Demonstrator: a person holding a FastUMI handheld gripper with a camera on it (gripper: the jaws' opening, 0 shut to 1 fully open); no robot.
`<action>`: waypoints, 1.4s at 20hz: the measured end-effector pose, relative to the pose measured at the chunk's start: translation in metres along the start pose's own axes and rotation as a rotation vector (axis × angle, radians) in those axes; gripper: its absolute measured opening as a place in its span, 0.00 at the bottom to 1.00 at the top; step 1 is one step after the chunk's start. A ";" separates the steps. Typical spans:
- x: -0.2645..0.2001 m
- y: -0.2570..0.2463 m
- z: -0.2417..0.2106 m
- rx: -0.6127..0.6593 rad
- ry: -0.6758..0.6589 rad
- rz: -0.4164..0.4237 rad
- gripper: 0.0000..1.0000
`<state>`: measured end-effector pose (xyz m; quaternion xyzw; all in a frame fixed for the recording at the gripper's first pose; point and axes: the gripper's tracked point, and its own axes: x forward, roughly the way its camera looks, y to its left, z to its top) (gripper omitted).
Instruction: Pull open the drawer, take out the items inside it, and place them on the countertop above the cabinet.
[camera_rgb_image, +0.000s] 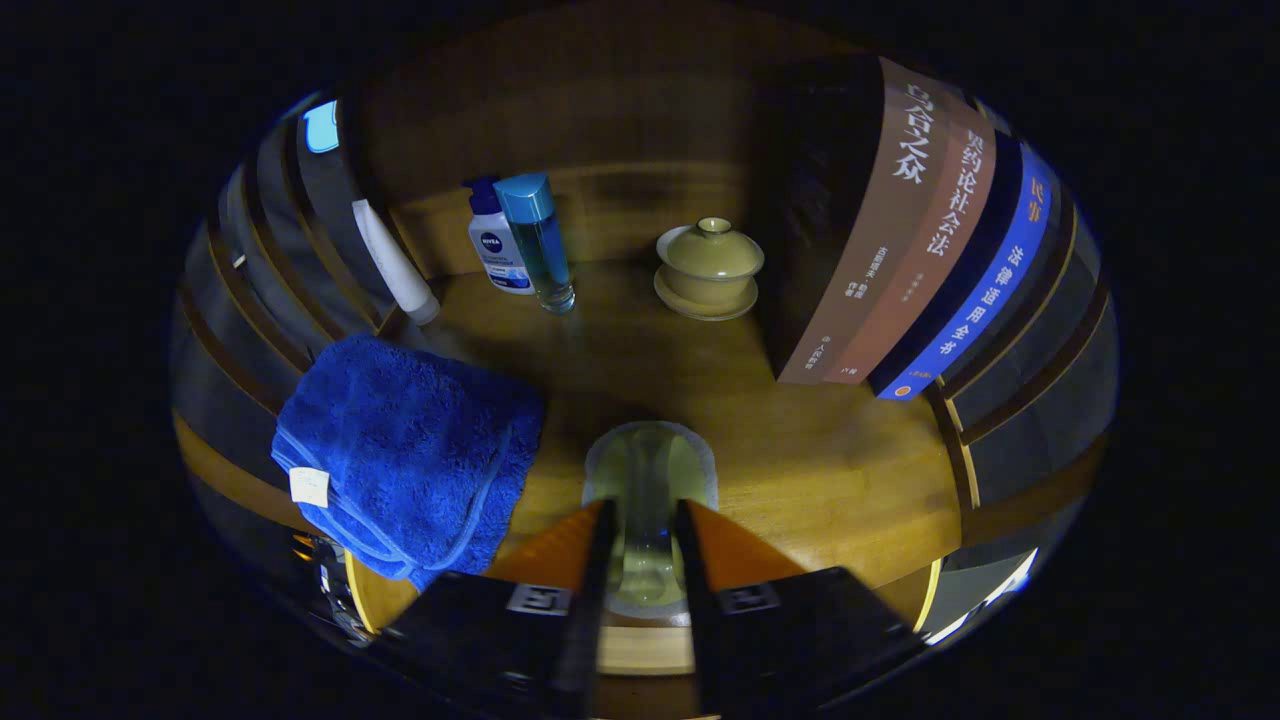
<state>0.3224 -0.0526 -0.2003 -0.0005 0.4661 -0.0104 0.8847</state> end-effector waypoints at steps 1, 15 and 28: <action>0.000 0.001 -0.003 -0.007 -0.009 0.006 0.56; -0.180 0.033 -0.005 -0.030 -0.716 0.158 0.99; -0.249 0.035 -0.155 -0.004 -0.976 0.156 0.99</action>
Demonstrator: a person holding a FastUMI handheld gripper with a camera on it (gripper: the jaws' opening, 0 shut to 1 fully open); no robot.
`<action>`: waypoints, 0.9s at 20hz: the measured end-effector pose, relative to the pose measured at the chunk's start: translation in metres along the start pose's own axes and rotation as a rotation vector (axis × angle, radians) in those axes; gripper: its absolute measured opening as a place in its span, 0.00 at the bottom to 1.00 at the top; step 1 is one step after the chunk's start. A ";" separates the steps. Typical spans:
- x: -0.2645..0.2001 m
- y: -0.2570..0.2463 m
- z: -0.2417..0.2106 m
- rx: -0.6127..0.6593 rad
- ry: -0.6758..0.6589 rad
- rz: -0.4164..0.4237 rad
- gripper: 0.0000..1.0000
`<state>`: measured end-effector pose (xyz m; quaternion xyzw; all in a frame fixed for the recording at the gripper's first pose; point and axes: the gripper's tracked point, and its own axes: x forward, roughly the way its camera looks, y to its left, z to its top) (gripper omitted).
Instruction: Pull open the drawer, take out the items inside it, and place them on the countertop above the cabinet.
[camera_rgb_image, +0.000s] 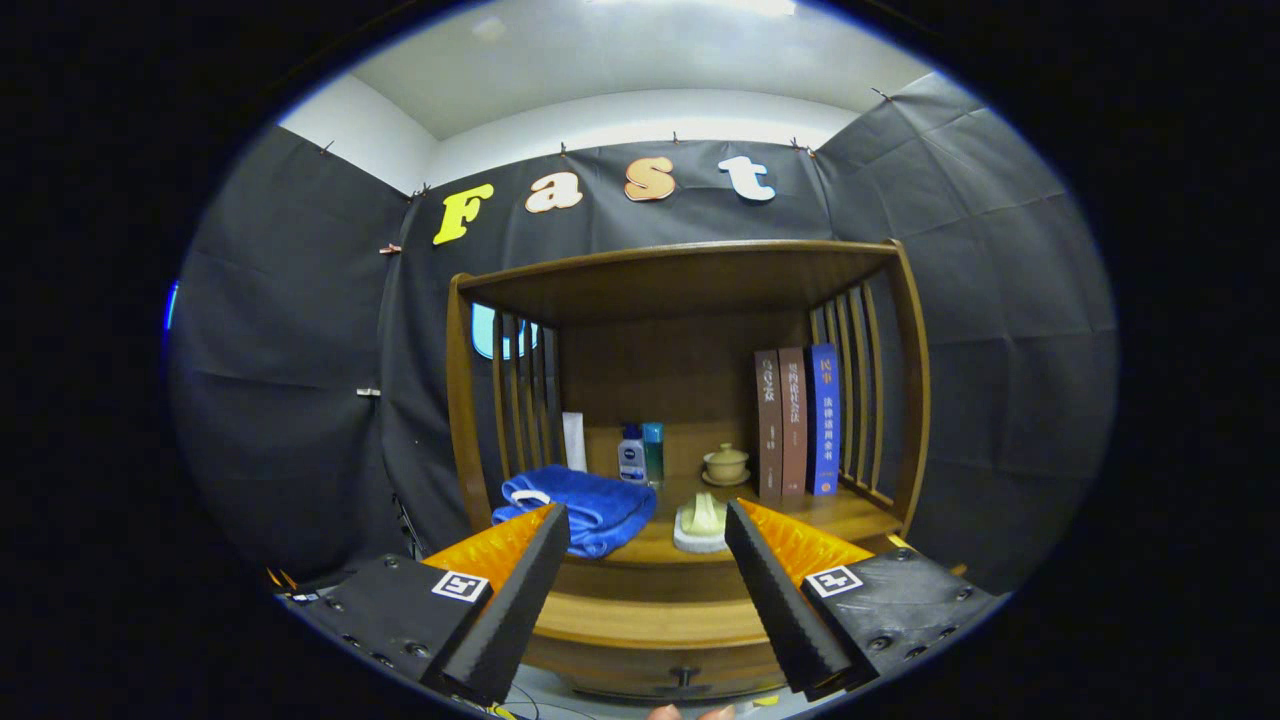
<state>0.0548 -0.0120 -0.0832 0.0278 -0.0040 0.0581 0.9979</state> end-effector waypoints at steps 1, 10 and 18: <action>-0.007 0.000 -0.013 0.006 0.013 -0.006 0.99; -0.019 -0.014 -0.133 -0.020 0.179 -0.064 1.00; 0.001 -0.023 -0.168 -0.017 0.245 -0.083 1.00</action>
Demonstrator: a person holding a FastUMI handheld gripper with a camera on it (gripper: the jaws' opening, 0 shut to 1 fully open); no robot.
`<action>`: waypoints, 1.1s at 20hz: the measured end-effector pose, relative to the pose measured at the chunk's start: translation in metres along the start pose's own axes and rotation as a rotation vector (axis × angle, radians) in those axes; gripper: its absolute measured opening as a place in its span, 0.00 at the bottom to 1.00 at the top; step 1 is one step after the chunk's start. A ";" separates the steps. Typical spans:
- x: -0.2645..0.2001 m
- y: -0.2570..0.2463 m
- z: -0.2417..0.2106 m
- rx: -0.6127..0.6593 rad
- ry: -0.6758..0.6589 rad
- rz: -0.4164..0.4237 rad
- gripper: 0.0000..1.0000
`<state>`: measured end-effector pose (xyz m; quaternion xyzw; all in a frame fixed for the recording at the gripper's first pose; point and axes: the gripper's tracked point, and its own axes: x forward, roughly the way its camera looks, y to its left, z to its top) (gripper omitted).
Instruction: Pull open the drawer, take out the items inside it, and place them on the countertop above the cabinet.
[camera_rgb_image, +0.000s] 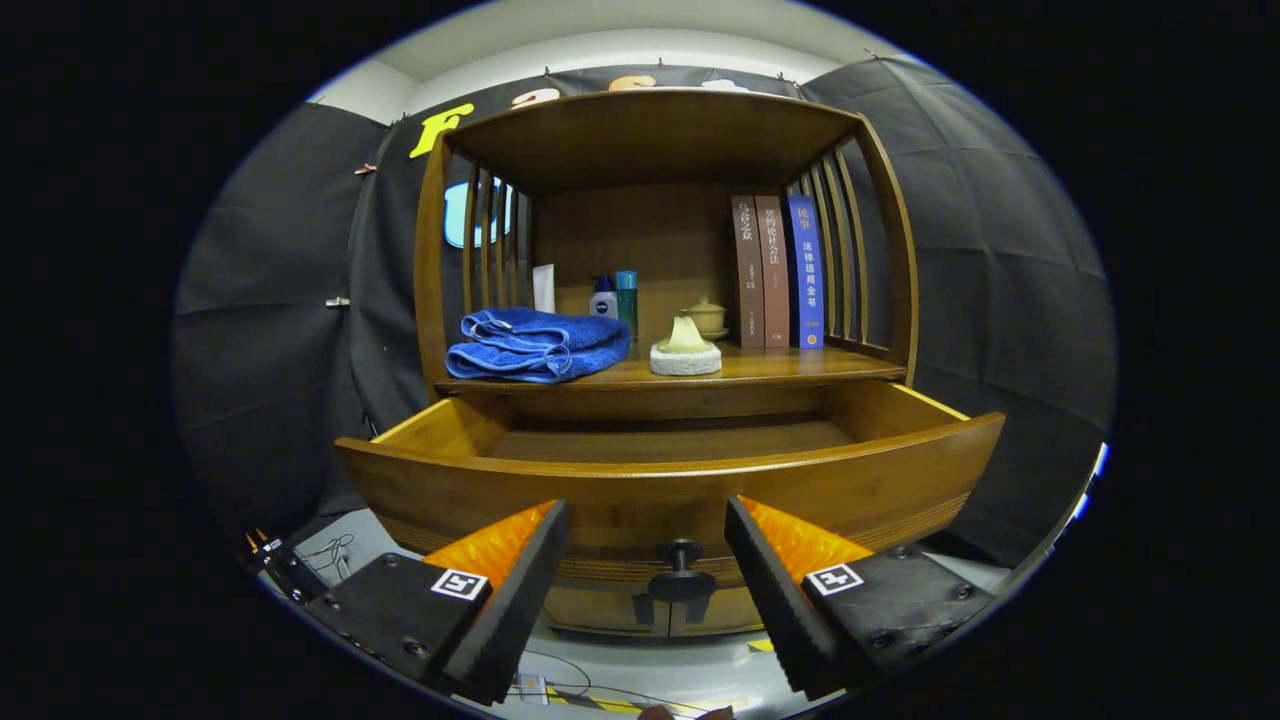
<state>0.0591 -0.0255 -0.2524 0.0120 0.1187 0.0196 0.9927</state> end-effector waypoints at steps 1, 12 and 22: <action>0.004 0.000 -0.002 -0.001 0.004 -0.002 1.00; 0.038 -0.005 0.003 -0.052 -0.025 -0.052 0.98; 0.110 -0.006 0.012 -0.073 -0.013 -0.065 0.99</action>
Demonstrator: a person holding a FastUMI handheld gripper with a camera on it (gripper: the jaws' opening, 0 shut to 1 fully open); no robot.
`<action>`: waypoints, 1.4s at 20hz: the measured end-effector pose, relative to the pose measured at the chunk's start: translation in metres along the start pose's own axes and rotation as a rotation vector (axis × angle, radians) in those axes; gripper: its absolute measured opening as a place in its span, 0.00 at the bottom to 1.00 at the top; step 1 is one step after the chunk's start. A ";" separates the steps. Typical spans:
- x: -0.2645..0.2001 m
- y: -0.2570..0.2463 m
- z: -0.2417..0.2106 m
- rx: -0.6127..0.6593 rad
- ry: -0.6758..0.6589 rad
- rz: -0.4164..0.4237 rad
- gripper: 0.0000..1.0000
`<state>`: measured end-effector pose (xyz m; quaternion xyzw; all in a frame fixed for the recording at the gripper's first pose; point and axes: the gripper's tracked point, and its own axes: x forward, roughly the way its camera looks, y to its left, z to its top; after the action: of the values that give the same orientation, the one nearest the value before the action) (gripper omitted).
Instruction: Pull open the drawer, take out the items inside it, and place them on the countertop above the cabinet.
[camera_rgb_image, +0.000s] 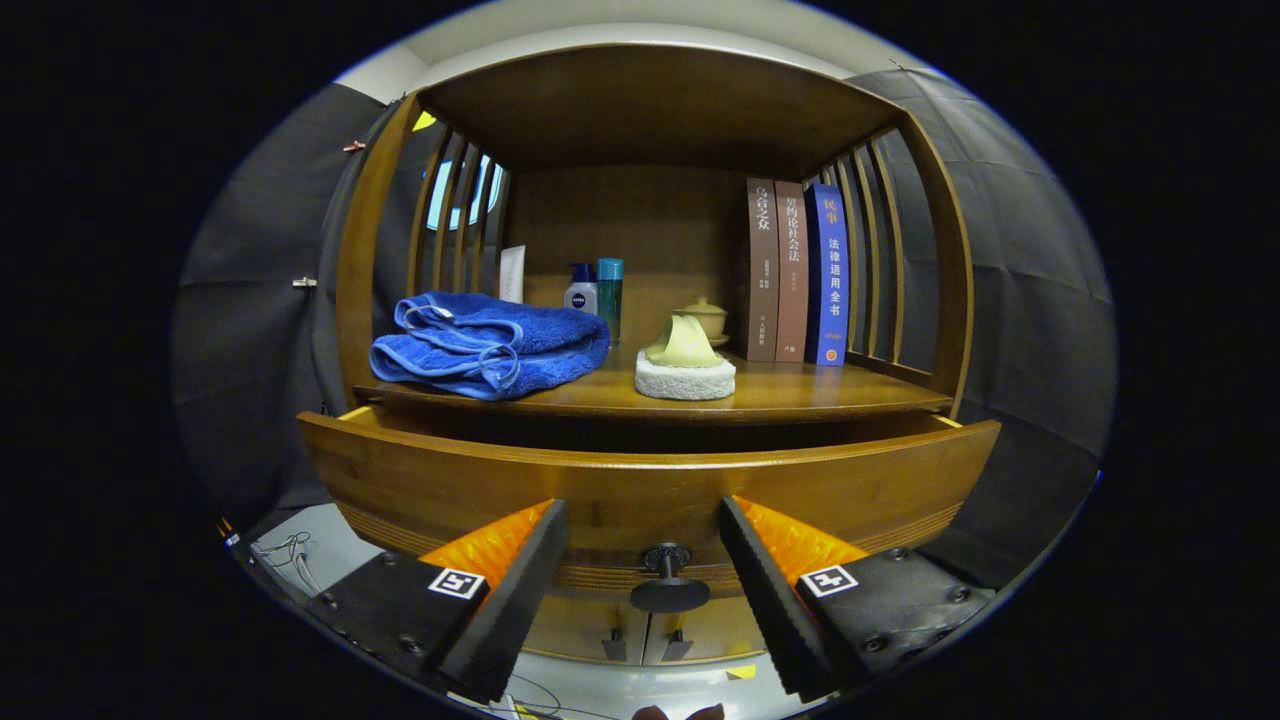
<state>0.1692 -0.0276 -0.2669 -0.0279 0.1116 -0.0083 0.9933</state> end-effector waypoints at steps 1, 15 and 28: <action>0.006 0.000 0.000 -0.009 0.003 -0.002 0.99; 0.042 0.002 -0.010 -0.021 0.054 -0.014 1.00; -0.060 0.020 0.100 -0.020 -0.133 0.079 0.99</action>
<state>0.1334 -0.0014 -0.1572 -0.0339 0.0464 0.0341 0.9978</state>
